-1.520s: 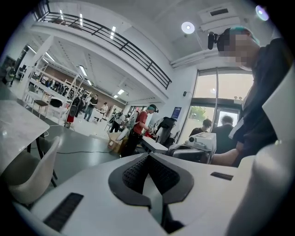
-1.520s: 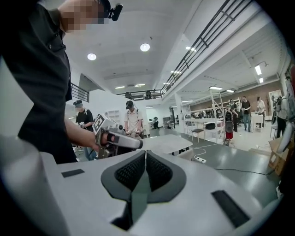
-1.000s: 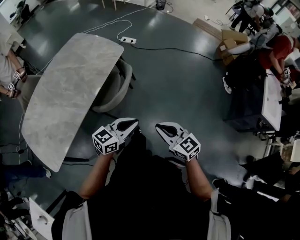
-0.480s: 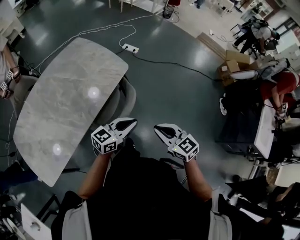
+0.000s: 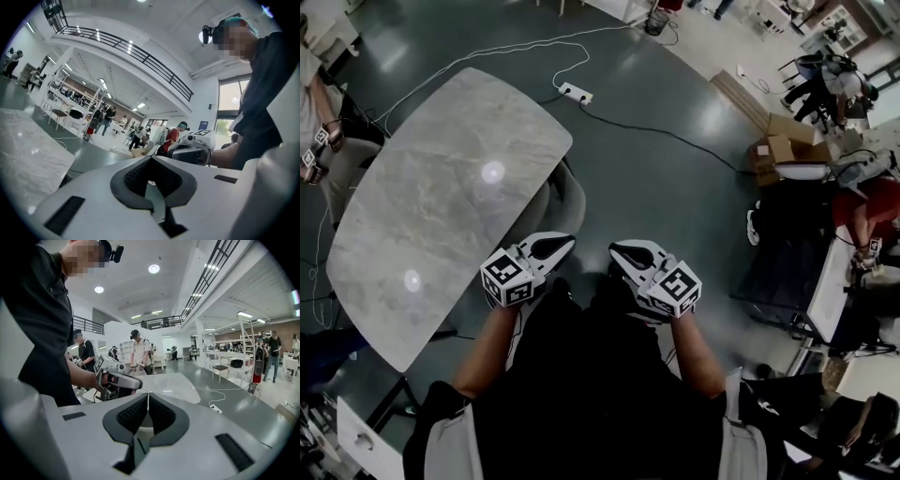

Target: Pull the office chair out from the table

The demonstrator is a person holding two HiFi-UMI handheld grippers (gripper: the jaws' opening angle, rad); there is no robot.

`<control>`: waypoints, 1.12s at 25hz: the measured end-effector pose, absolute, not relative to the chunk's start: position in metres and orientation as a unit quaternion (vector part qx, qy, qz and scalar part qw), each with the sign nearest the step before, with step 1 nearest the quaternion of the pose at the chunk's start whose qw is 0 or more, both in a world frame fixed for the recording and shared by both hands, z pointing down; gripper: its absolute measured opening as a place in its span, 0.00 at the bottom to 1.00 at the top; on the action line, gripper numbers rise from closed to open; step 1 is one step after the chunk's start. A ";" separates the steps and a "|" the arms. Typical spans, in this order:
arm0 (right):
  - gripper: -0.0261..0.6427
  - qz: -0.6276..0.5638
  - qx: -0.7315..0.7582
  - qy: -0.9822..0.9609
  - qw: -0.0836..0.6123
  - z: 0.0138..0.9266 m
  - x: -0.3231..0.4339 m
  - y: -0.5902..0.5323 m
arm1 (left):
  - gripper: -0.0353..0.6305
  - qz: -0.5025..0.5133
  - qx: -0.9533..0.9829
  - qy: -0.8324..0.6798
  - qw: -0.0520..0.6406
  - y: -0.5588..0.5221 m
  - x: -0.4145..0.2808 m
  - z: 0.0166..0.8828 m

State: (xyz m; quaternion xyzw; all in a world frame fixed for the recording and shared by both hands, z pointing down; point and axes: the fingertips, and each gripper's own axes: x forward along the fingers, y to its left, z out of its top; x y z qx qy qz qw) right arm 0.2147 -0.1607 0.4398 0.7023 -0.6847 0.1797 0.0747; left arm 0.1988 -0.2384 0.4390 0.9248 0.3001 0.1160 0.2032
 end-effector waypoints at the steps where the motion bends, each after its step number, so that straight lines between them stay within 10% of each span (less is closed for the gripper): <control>1: 0.07 0.180 0.697 -0.691 0.075 0.444 0.219 -0.168 | 0.07 0.116 0.927 0.294 0.204 -0.244 0.202 0.443; 28: 0.07 0.143 0.398 -0.897 0.127 0.453 0.291 -0.277 | 0.07 0.103 0.968 -0.039 0.225 -0.309 0.231 0.462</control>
